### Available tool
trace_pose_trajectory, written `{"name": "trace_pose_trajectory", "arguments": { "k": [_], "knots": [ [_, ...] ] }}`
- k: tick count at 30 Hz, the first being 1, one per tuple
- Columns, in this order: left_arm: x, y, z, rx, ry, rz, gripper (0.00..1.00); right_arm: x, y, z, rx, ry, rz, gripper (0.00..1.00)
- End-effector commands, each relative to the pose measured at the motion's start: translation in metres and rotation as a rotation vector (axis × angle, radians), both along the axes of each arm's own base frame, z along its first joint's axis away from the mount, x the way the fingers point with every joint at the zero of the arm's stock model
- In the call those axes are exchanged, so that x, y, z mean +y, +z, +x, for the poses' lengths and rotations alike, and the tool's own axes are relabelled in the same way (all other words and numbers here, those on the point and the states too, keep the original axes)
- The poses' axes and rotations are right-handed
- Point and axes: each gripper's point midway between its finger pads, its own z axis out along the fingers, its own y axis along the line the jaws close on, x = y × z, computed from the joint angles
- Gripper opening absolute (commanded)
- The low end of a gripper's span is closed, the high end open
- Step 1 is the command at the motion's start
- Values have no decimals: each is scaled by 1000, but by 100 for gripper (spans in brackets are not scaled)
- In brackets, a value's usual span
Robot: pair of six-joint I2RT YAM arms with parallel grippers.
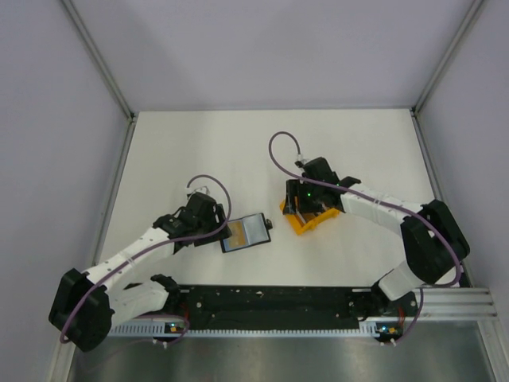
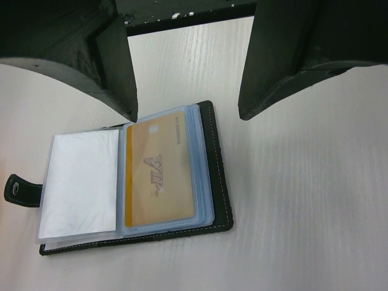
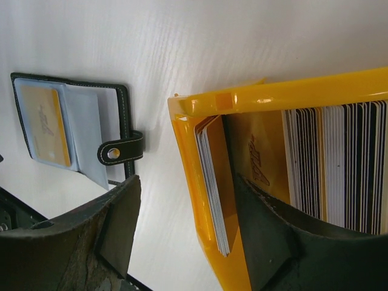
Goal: Put the credit cards into the card holder
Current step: Pick up the credit card from the storage box.
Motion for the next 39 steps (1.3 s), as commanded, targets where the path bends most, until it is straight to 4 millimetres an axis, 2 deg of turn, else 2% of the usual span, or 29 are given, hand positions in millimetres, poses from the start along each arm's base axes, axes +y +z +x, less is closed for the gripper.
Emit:
{"name": "trace_pose_trajectory", "arguments": {
  "k": [1,6,13,20,25,28,34,39],
  "knots": [
    [-7,10,12,-41,-7,-21,72,7,1,8,-8,25,33,63],
    [-10,8,12,-34,-14,-26,72,10,-3,2,14,39,55,63],
    [-10,7,12,-29,-15,-24,72,13,9,1,-2,47,89,58],
    [-11,4,10,-21,-15,-29,72,15,12,-1,-1,53,104,55],
    [-10,1,9,-17,-19,-24,72,10,6,1,0,34,77,55],
    [-11,1,9,-19,-22,-27,72,8,0,4,2,27,57,59],
    [-9,-1,7,-11,-19,-22,72,11,-9,3,31,40,51,60],
    [-9,-2,6,-9,-16,-23,72,15,1,1,21,58,78,58]
  ]
}}
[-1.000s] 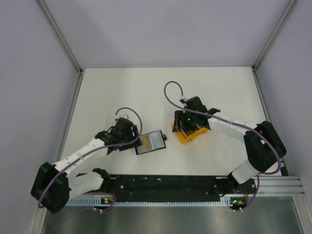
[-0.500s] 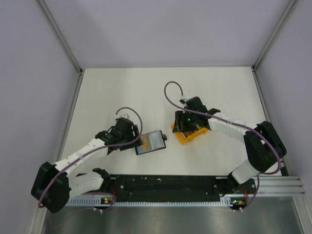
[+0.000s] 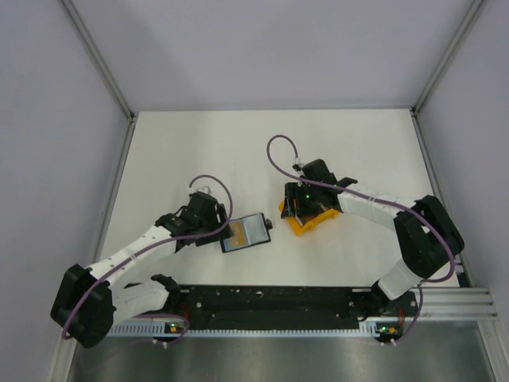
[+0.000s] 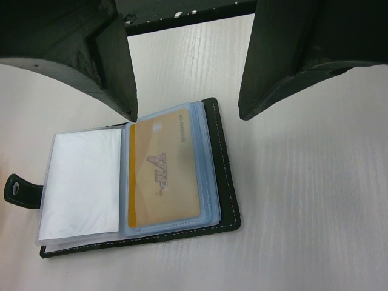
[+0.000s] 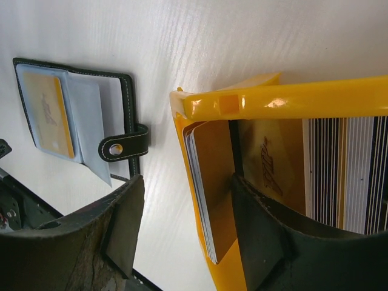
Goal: Put the credit cards into the card holder
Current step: Pick up the credit card from the storage box.
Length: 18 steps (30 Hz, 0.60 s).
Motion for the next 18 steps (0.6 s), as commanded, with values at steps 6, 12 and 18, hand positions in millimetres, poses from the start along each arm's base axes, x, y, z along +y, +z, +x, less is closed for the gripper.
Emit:
{"name": "trace_pose_trajectory", "arguments": {
  "k": [6,12,18],
  "knots": [
    [-5,2,6,-26,-11,-15,72,8,32,10,-74,2,77,55],
    [-4,1,5,-23,-9,-16,72,9,35,9,-71,1,85,52],
    [-4,0,5,-23,-11,-13,72,7,32,9,-66,-5,75,50]
  ]
}}
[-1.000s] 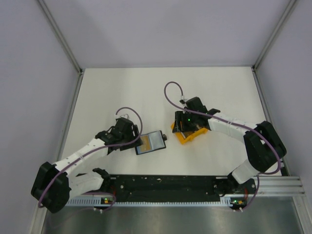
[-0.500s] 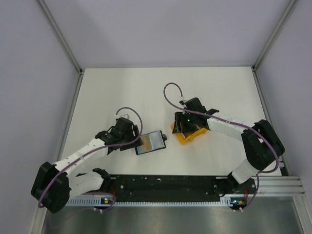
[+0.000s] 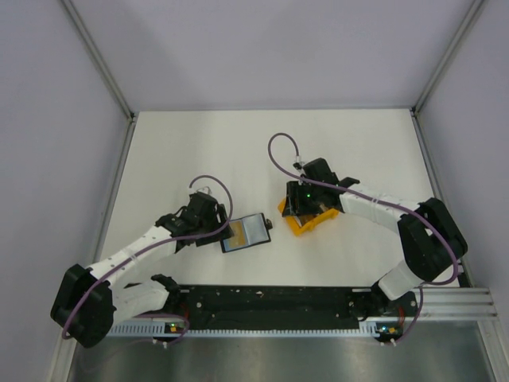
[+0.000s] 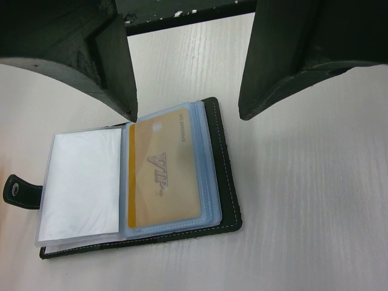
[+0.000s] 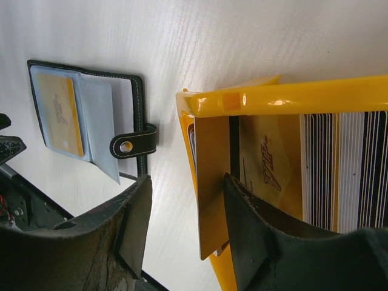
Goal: Put the credit cards into the card holder
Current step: Pick up the credit card from the storage box.
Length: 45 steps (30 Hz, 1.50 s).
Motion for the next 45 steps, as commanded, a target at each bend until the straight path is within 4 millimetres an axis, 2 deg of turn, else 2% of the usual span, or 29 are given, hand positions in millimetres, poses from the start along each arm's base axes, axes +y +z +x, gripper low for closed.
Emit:
{"name": "trace_pose_trajectory", "arguments": {
  "k": [1,15,25,34,45],
  "knots": [
    [-4,1,6,-25,-8,-12,72,5,23,10,-53,-5,54,49],
    [-4,-2,5,-16,-10,-12,72,-5,22,11,-46,-30,51,31],
    [-5,-2,4,-14,-14,-15,71,-4,23,9,-39,-18,62,10],
    [-6,-3,3,-9,-18,-19,72,-11,25,11,-43,-33,60,8],
    [-7,-3,2,-7,-20,-25,72,-31,4,14,-50,-46,-75,9]
  ]
}}
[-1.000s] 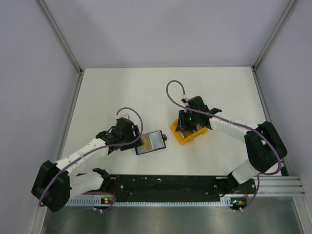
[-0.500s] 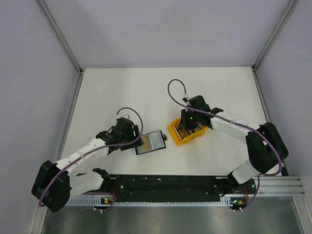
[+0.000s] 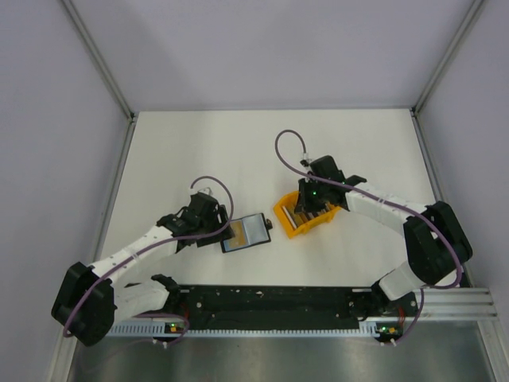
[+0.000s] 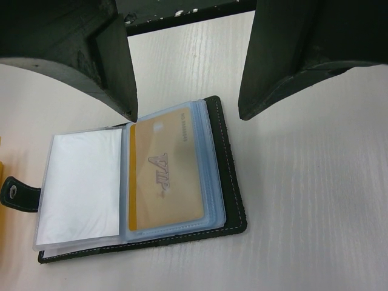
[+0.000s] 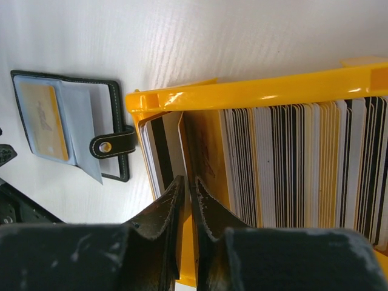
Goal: Put the credit cards into the card holder
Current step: Pick up the credit card from the storage box.
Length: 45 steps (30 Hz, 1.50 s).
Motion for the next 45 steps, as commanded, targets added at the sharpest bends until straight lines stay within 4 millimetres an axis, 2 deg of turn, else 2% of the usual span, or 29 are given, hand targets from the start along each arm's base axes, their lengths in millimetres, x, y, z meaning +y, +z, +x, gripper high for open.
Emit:
{"name": "trace_pose_trajectory", "arguments": {
  "k": [1,14,21,24,26,32,40,45],
  "knots": [
    [-5,2,4,-18,-12,-17,71,-12,-4,5,-26,-2,-57,10],
    [-3,-1,2,-14,-8,-12,72,2,-18,0,16,58,-67,14],
    [-3,0,3,-18,-12,-11,72,2,-17,1,2,51,-77,6],
    [-1,-1,3,-17,-6,-5,71,2,-10,3,-21,48,-74,5],
    [-1,-1,3,-16,-5,-3,72,3,-5,4,-37,49,-66,0],
    [1,1,3,-21,4,2,71,0,16,8,-99,33,-50,0],
    [3,9,5,-55,14,3,73,-20,42,16,-217,-62,-83,0],
    [5,10,5,-60,23,3,72,-17,61,11,-235,-109,3,0]
  ]
}}
